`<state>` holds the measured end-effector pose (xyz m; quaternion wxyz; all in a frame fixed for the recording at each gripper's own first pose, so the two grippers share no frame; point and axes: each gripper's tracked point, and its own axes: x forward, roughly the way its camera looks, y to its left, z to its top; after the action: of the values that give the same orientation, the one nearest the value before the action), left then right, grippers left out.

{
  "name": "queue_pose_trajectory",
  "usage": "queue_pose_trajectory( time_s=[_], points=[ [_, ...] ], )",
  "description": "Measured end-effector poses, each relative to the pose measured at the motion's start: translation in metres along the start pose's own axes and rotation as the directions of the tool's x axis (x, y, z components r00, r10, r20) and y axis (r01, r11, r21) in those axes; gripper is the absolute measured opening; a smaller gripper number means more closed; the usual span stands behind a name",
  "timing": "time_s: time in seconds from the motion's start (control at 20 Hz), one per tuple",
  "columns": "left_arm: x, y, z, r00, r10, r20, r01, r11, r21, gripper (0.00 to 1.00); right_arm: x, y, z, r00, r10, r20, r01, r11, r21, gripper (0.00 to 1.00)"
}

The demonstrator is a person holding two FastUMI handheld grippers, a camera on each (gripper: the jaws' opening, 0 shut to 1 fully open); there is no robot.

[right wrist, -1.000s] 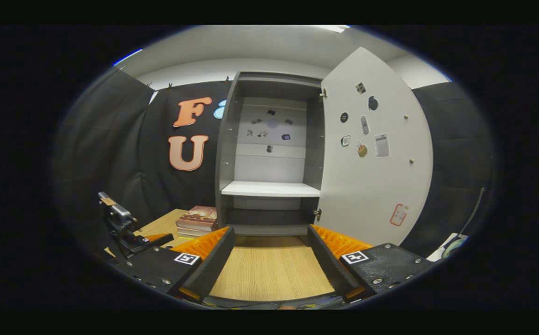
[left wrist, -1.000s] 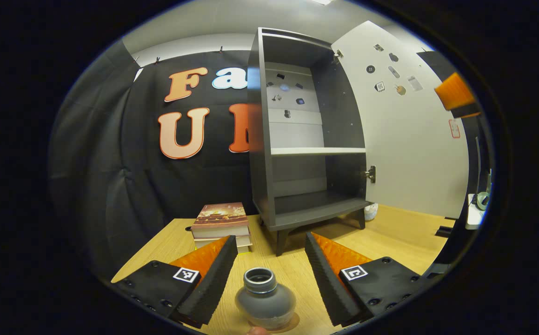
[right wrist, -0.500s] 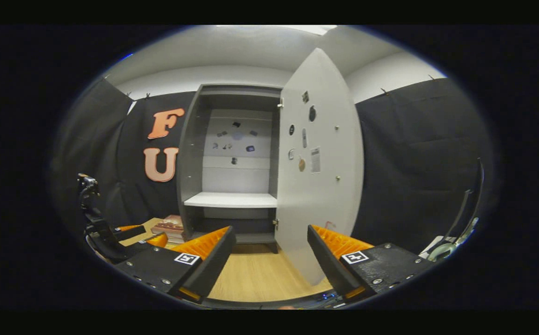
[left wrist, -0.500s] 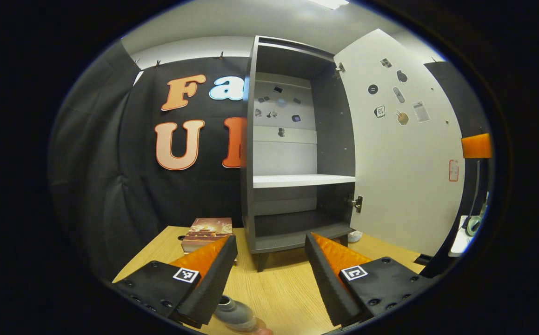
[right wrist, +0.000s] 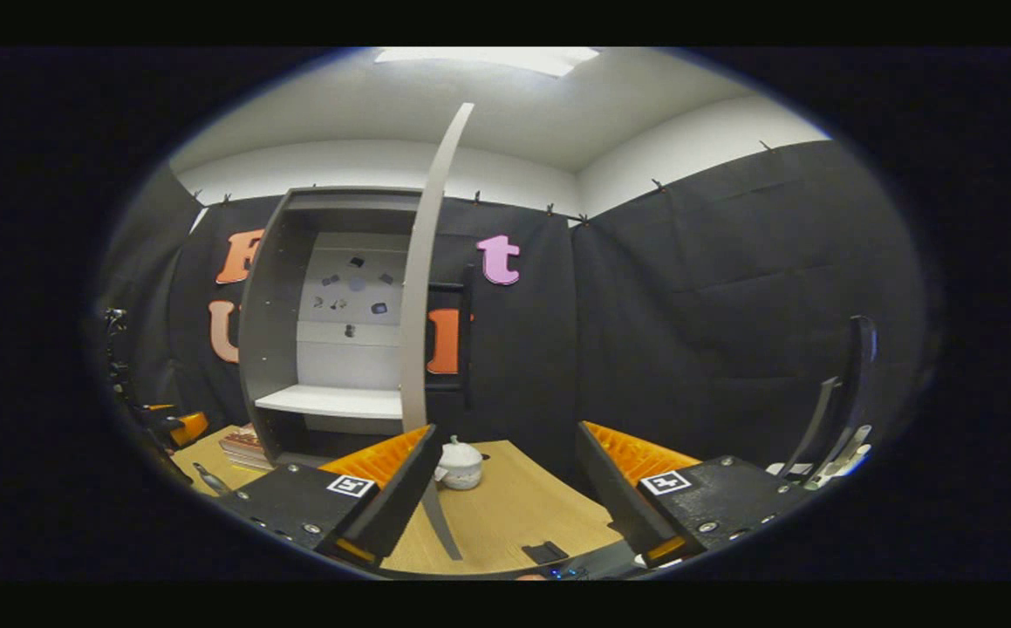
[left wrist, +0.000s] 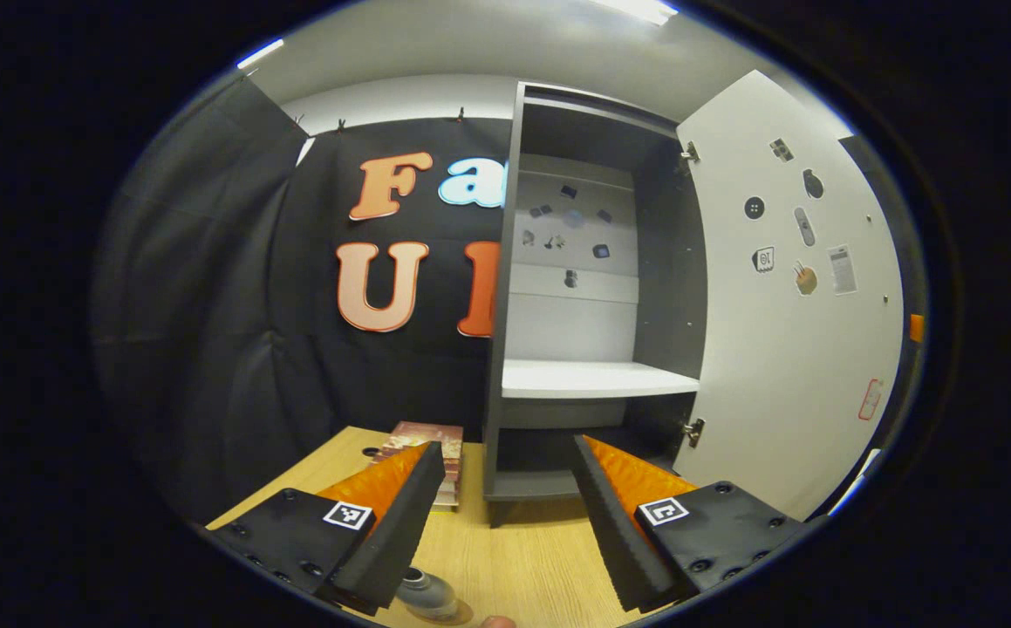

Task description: Open the cabinet door with the right hand, grasp the bottle in the cabinet with the left hand and place it on the coaster, then close the cabinet door with the right hand.

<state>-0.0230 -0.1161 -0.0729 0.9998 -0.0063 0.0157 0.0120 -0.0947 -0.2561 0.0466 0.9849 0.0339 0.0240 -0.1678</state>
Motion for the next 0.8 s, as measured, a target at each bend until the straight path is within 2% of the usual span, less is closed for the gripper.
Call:
queue_pose_trajectory(
  time_s=[0.25, 0.35, 0.4, 0.5, 0.55, 0.6, 0.8],
  points=[
    [-0.001, -0.007, 0.020, 1.000, 0.009, 0.024, -0.009, 1.000, 0.020, 0.95, 0.029, 0.011, 0.003, 0.993, 0.121, 0.004, -0.121, 0.992, 0.041, 0.93],
    [0.002, -0.014, 0.020, 1.000, -0.012, 0.007, 0.012, 1.000, 0.019, 0.95, 0.033, 0.014, 0.007, 0.988, 0.156, 0.000, -0.156, 0.987, 0.048, 0.97],
    [0.001, -0.015, 0.023, 1.000, -0.015, 0.013, 0.015, 1.000, 0.010, 0.95, 0.032, 0.018, 0.006, 0.985, 0.172, -0.002, -0.172, 0.984, 0.044, 0.92],
    [0.005, -0.017, 0.025, 1.000, -0.016, 0.018, 0.017, 1.000, -0.005, 0.95, 0.030, 0.028, 0.007, 0.981, 0.194, -0.003, -0.194, 0.981, 0.016, 0.90],
    [0.006, -0.018, 0.024, 1.000, -0.018, 0.013, 0.018, 1.000, -0.006, 0.95, 0.028, 0.035, 0.007, 0.978, 0.211, -0.003, -0.211, 0.978, 0.007, 0.97],
    [0.006, -0.018, 0.024, 1.000, -0.016, 0.012, 0.016, 1.000, -0.007, 0.95, 0.028, 0.043, 0.008, 0.973, 0.229, -0.002, -0.229, 0.973, 0.015, 0.90],
    [0.001, -0.009, 0.027, 1.000, 0.015, 0.008, -0.015, 1.000, -0.025, 0.95, 0.027, 0.082, 0.011, 0.942, 0.334, -0.004, -0.334, 0.941, 0.063, 0.90]
  ],
)
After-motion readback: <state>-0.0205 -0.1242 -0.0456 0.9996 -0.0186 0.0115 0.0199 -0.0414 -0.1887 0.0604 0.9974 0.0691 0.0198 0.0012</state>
